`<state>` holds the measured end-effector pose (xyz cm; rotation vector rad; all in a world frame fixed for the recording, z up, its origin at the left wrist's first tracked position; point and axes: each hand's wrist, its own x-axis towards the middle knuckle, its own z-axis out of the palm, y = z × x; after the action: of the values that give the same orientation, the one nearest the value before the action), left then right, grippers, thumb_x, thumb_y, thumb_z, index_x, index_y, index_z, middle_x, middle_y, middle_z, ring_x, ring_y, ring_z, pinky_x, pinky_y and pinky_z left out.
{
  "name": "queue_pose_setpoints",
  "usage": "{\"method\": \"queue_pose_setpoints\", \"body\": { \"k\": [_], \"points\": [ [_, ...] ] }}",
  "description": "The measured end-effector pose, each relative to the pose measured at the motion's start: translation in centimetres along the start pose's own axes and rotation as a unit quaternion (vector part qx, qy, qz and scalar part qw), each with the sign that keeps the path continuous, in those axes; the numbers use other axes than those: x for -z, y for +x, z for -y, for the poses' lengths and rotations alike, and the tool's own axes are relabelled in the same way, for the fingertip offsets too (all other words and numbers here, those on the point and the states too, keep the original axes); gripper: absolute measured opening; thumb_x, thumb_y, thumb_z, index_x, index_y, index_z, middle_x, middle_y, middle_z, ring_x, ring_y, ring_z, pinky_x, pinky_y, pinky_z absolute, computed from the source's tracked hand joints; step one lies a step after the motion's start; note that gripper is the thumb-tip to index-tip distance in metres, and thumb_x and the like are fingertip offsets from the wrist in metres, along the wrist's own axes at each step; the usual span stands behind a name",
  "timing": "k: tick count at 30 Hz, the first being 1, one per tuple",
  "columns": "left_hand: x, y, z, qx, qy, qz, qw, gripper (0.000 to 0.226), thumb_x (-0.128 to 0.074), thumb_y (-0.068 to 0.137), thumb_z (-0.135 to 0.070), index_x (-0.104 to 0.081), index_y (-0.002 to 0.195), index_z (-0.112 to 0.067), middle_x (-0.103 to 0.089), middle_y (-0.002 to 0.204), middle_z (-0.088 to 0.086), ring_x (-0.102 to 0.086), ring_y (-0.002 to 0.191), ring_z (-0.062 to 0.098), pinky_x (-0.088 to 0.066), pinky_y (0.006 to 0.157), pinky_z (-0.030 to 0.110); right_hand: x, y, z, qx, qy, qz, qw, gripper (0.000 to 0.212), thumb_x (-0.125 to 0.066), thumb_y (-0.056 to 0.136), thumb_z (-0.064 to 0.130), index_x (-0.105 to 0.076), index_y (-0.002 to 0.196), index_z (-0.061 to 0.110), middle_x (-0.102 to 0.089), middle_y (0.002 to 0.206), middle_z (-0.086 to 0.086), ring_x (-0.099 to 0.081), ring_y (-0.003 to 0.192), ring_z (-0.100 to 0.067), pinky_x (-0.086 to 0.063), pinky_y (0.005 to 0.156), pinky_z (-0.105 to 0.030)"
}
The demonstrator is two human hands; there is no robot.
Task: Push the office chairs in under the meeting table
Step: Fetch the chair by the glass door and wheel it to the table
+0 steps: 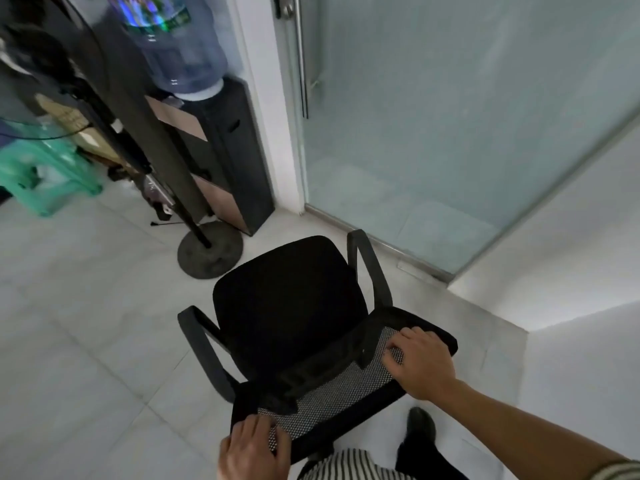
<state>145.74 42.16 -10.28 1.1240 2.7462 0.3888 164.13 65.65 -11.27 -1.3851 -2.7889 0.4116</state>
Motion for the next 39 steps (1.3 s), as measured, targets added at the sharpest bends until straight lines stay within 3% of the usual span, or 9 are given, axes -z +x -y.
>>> {"method": "queue_pose_setpoints", "body": {
  "k": [6, 12, 16, 21, 26, 33, 39],
  "points": [
    [-1.5, 0.0, -4.7, 0.123, 0.002, -0.058, 0.991, 0.027, -0.042, 0.071, -0.032, -0.062, 0.061, -0.019, -0.064, 0.063, 0.001, -0.063, 0.060, 0.025, -0.043, 0.054, 0.035, 1.0, 7.4, -1.9, 0.125, 0.021, 0.023, 0.992, 0.038, -0.039, 0.079, 0.051, -0.067, 0.077, 0.025, -0.062, 0.073, 0.011, -0.054, 0.068, -0.009, -0.045, 0.065, -0.028],
    [-1.9, 1.5, -9.9, 0.263, -0.021, -0.024, 0.964, 0.028, -0.037, 0.074, -0.041, -0.060, 0.070, -0.025, -0.061, 0.070, -0.006, -0.060, 0.071, 0.021, -0.045, 0.066, 0.035, 2.1, 16.0, -1.9, 0.239, 0.023, 0.065, 0.969, 0.041, -0.036, 0.079, 0.051, -0.067, 0.078, 0.025, -0.064, 0.075, 0.009, -0.057, 0.073, -0.014, -0.044, 0.070, -0.031],
    [-2.0, 2.3, -12.0, 0.329, -0.039, -0.039, 0.943, 0.011, -0.057, 0.076, -0.032, -0.060, 0.071, -0.023, -0.062, 0.071, -0.006, -0.059, 0.073, 0.021, -0.044, 0.068, 0.035, 2.6, 20.1, -0.2, 0.297, 0.003, 0.094, 0.950, 0.032, -0.046, 0.081, 0.048, -0.068, 0.080, 0.024, -0.065, 0.078, 0.008, -0.057, 0.075, -0.014, -0.043, 0.071, -0.032],
    [-2.6, 4.0, -13.5, 0.399, -0.071, -0.079, 0.911, 0.009, -0.063, 0.077, -0.029, -0.059, 0.071, -0.024, -0.060, 0.071, -0.009, -0.056, 0.072, 0.016, -0.042, 0.068, 0.032, 2.7, 25.2, 3.0, 0.369, -0.008, 0.111, 0.923, 0.041, -0.036, 0.075, 0.051, -0.067, 0.075, 0.024, -0.061, 0.071, 0.009, -0.055, 0.071, -0.014, -0.038, 0.066, -0.029],
    [-3.2, 7.1, -14.0, 0.419, -0.106, -0.115, 0.894, 0.009, -0.059, 0.079, -0.030, -0.058, 0.071, -0.026, -0.056, 0.069, -0.013, -0.052, 0.069, 0.009, -0.043, 0.066, 0.026, 2.1, 30.9, 8.2, 0.424, -0.034, 0.110, 0.898, 0.028, -0.051, 0.078, 0.043, -0.069, 0.074, 0.021, -0.063, 0.074, 0.007, -0.056, 0.074, -0.016, -0.042, 0.072, -0.032],
    [-2.0, 10.5, -10.8, 0.445, -0.098, -0.127, 0.881, 0.021, -0.040, 0.079, -0.038, -0.056, 0.071, -0.029, -0.055, 0.070, -0.014, -0.052, 0.068, 0.009, -0.044, 0.060, 0.024, 0.4, 35.5, 16.5, 0.456, -0.079, 0.119, 0.878, 0.024, -0.054, 0.083, 0.041, -0.068, 0.079, 0.023, -0.066, 0.088, 0.003, -0.057, 0.088, -0.019, -0.039, 0.090, -0.038],
    [-0.7, 12.7, -5.9, 0.489, -0.086, -0.143, 0.856, 0.012, -0.050, 0.079, -0.034, -0.059, 0.075, -0.028, -0.057, 0.072, -0.013, -0.052, 0.068, 0.008, -0.045, 0.062, 0.024, -1.5, 37.0, 25.4, 0.501, -0.091, 0.133, 0.850, 0.029, -0.052, 0.083, 0.043, -0.070, 0.083, 0.020, -0.066, 0.091, 0.002, -0.057, 0.091, -0.020, -0.038, 0.092, -0.037]
  ]
}}
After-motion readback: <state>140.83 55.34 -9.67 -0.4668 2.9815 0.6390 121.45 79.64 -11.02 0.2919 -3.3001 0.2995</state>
